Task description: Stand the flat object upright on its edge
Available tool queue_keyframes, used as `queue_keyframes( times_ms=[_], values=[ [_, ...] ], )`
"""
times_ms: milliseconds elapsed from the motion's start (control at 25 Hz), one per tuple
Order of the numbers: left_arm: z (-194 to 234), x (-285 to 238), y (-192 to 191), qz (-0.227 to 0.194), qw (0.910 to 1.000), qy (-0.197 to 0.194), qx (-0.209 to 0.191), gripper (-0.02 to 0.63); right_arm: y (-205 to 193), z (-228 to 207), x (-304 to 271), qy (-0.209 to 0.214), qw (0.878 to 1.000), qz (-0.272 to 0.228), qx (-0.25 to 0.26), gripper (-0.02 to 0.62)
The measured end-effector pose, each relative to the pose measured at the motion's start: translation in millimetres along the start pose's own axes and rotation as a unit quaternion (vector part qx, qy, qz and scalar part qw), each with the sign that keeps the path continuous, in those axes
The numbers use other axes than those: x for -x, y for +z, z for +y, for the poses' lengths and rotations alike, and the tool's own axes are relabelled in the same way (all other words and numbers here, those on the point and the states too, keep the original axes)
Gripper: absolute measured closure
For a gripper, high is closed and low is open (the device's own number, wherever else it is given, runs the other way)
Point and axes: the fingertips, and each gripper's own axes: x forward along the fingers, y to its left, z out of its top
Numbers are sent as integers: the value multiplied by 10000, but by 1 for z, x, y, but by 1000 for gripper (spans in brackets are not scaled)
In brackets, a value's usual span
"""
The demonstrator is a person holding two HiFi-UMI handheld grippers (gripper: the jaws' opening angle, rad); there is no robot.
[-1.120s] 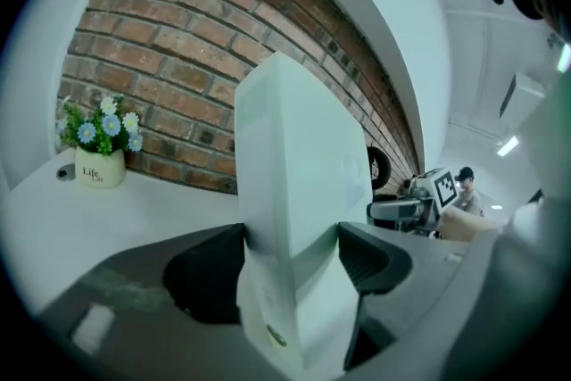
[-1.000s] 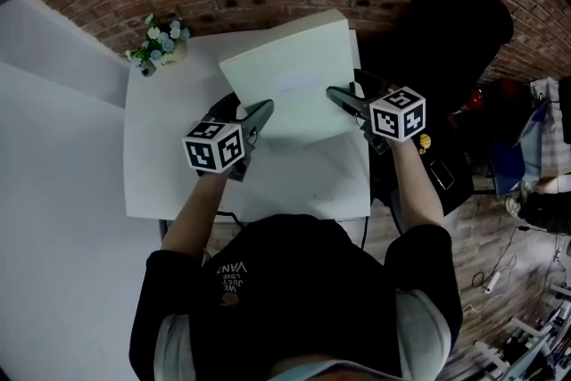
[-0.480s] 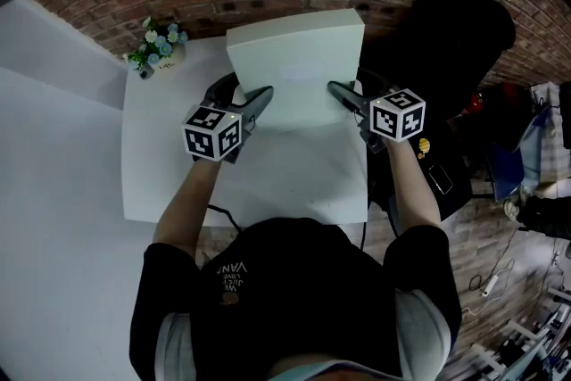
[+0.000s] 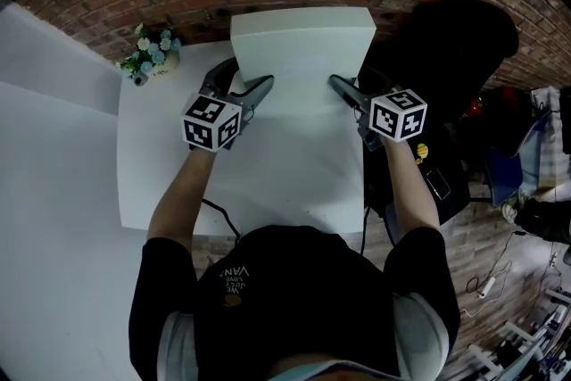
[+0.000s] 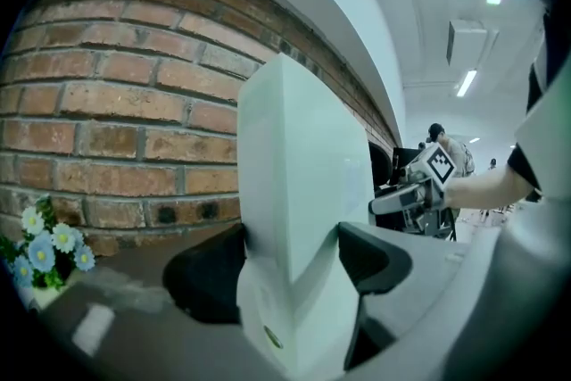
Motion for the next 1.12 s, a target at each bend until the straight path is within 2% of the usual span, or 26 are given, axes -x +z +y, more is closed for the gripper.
queue_keyframes(
  times_ms=[560, 760, 1120],
  values=[
    [18, -40, 12, -158, 9996, -160, -168, 268, 11, -34, -13, -255, 9989, -357, -176, 299],
    [26, -51, 16, -168, 9990, -192, -376, 268, 13, -42, -22, -287, 9989, -371, -92, 299],
    [38, -71, 20, -225, 9989, -169, -381, 268, 25, -61, -33, -311, 9987, -405, -48, 300]
  ],
)
